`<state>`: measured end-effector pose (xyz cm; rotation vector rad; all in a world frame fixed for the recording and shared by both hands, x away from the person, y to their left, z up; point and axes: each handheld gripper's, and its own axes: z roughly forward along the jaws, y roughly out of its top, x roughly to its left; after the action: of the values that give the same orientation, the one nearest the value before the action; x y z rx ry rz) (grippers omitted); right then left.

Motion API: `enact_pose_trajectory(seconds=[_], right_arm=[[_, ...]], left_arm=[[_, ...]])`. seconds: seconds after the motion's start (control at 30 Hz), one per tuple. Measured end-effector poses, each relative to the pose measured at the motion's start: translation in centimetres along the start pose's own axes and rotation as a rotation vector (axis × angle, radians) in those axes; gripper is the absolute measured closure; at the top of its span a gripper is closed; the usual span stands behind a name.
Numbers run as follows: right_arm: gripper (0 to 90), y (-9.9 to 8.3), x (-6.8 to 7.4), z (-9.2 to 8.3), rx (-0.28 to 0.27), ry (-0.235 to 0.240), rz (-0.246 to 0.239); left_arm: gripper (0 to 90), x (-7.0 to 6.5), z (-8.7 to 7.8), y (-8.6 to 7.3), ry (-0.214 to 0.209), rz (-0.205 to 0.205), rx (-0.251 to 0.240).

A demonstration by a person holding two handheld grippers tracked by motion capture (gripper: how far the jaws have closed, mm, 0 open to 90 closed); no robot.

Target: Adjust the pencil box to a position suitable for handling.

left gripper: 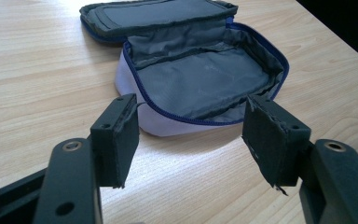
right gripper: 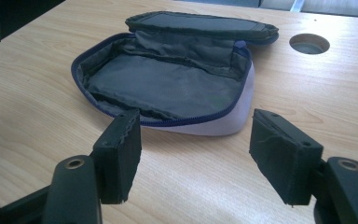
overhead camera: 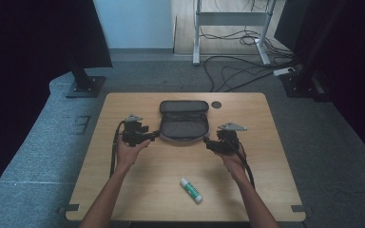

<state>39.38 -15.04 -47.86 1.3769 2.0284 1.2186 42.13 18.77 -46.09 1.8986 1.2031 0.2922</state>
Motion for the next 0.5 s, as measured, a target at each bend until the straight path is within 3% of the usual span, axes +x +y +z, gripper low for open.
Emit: enact_pose_trajectory(seconds=[0.13, 0.5], right_arm=[[34.5, 0.2, 0.0, 0.6, 0.007, -0.004, 0.004], [36.0, 1.2, -0.4, 3.0, 0.026, -0.009, 0.012]], left_arm=[[38.0, -0.2, 0.4, 0.2, 0.008, 0.004, -0.019], [38.9, -0.4, 2.0, 1.5, 0.019, 0.009, 0.003]])
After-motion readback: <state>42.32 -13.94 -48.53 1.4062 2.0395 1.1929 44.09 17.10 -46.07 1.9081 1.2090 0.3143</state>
